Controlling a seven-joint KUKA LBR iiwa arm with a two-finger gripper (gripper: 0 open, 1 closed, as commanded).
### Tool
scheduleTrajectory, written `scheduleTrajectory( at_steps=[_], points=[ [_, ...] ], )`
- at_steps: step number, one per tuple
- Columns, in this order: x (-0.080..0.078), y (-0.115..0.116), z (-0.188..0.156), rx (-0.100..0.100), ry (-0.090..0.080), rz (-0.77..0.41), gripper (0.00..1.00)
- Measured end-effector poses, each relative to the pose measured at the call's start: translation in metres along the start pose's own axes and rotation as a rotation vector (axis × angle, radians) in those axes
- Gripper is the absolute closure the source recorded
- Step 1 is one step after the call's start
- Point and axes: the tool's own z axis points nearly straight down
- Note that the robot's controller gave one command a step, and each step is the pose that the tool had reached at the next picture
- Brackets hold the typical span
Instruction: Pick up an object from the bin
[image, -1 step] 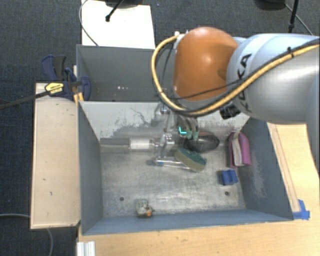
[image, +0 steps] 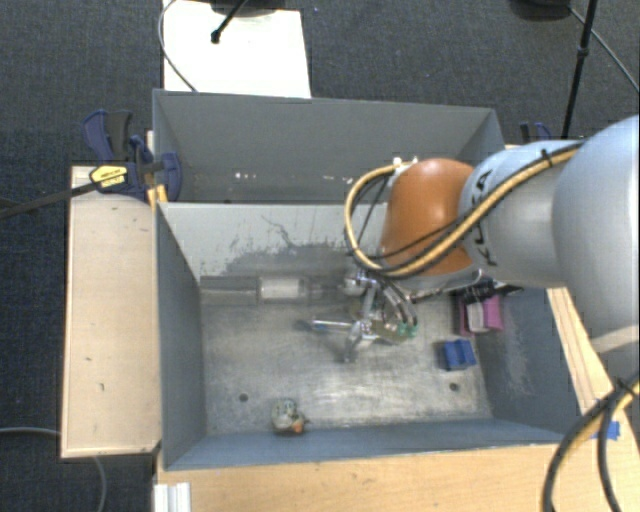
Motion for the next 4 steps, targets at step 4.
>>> scheduleTrajectory(
  at_steps=[4],
  points=[
    [0.037,0.007,-0.003,0.004,-0.004,0.612,0.0]
  ],
)
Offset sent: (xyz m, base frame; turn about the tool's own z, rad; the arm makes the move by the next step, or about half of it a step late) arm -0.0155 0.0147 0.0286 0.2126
